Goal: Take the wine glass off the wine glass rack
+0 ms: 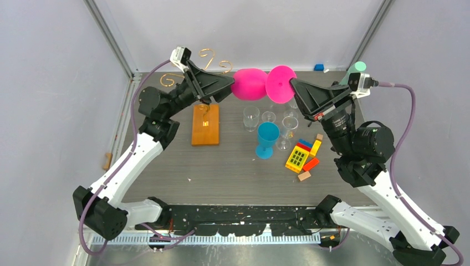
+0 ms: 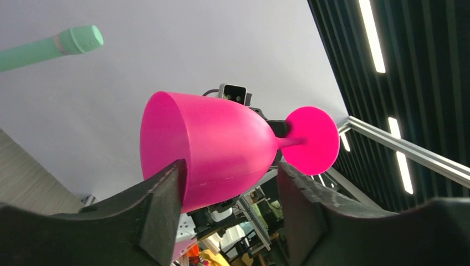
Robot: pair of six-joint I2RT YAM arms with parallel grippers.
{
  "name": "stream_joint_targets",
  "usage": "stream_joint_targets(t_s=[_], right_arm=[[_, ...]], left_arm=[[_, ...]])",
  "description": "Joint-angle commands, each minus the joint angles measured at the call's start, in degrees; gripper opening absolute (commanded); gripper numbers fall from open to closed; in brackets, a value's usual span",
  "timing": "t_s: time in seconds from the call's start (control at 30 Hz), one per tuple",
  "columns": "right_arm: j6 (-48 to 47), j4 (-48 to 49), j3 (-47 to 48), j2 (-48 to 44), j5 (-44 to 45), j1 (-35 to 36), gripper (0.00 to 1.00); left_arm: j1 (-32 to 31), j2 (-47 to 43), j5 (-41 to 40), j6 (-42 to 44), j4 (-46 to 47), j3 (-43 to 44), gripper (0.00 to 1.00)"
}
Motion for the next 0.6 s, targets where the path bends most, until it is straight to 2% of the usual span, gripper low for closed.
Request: stream_joint_targets(t_s=[0.0, 0.17, 0.27, 0.4, 0.57], right_arm=[[2.3, 4.2, -0.63, 0.53, 2.54, -0.01, 0.0], [3.01, 3.82, -2.71, -0.27, 6.53, 0.01, 0.0], [3.65, 3.5, -3.9, -1.09, 8.63, -0.07, 0.0], [4.24, 2.33, -4.7, -1.41, 10.09, -0.01, 0.0], [4.43, 0.01, -5.56, -2.0, 12.24, -0.02, 0.02]], left_arm=[[0.1, -1.28, 3.66, -5.38, 9.34, 1.13, 0.55], [0.08, -2.39, 5.08, -5.49, 11.27, 1.49, 0.3], [0.14, -2.67, 6.0, -4.51, 11.47, 2.04, 0.2], [0.12, -2.45, 7.03, -3.64, 12.24, 2.76, 0.0], [0.13, -2.84, 7.12, -1.02, 13.89, 2.44, 0.0]])
